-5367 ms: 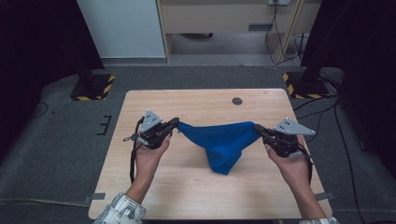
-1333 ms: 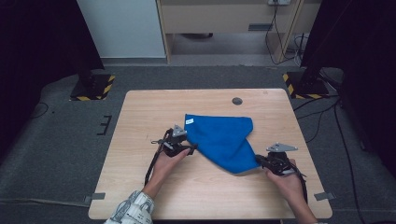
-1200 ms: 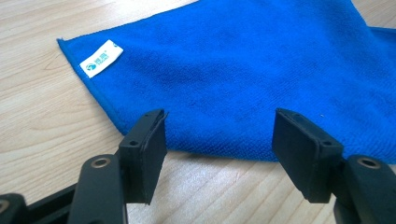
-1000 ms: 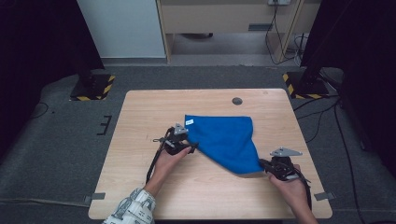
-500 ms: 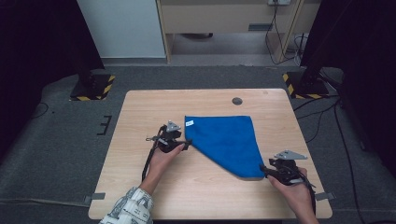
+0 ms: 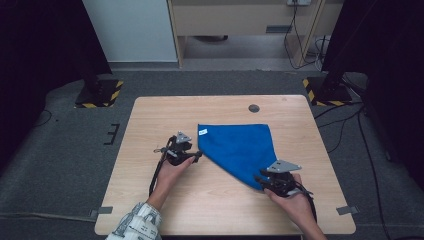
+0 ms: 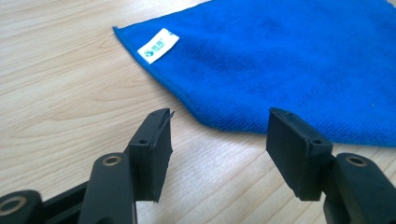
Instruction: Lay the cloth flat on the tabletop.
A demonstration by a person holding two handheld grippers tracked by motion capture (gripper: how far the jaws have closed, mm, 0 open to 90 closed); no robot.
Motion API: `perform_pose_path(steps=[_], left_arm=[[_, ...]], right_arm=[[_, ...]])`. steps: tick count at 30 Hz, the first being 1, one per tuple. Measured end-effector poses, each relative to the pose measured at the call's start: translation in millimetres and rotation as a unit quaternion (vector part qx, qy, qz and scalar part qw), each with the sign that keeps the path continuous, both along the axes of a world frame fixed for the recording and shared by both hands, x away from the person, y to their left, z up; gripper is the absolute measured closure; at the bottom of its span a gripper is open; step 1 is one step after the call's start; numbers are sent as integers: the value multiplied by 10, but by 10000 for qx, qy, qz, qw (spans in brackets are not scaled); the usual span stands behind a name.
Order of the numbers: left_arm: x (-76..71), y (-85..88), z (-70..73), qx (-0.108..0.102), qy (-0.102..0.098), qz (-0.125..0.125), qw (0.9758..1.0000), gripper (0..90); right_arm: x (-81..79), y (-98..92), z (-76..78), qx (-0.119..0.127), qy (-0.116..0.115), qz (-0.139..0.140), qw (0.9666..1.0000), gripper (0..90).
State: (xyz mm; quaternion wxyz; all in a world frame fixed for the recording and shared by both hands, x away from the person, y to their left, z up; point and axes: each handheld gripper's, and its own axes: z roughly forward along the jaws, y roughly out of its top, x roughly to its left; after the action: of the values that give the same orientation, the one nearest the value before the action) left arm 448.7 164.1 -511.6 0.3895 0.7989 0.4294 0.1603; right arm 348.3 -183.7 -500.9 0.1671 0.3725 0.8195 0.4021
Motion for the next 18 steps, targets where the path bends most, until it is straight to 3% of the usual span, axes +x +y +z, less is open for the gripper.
perform_pose_path(steps=[4, 8, 12, 18], left_arm=[[-15, 33, 4, -21, -9, 78, 10000, 399], [-41, 38, 8, -12, -19, 96, 10000, 393], [-79, 54, 9, -3, -38, 115, 9999, 390], [-125, 84, 25, -38, -70, 142, 9999, 387]], right_arm=[[21, 170, -50, -110, -35, 264, 9996, 600], [58, 324, -103, -212, -20, 411, 9989, 501], [115, 425, -134, -248, -48, 503, 9984, 505], [167, 556, -193, -553, -80, 665, 9962, 539]])
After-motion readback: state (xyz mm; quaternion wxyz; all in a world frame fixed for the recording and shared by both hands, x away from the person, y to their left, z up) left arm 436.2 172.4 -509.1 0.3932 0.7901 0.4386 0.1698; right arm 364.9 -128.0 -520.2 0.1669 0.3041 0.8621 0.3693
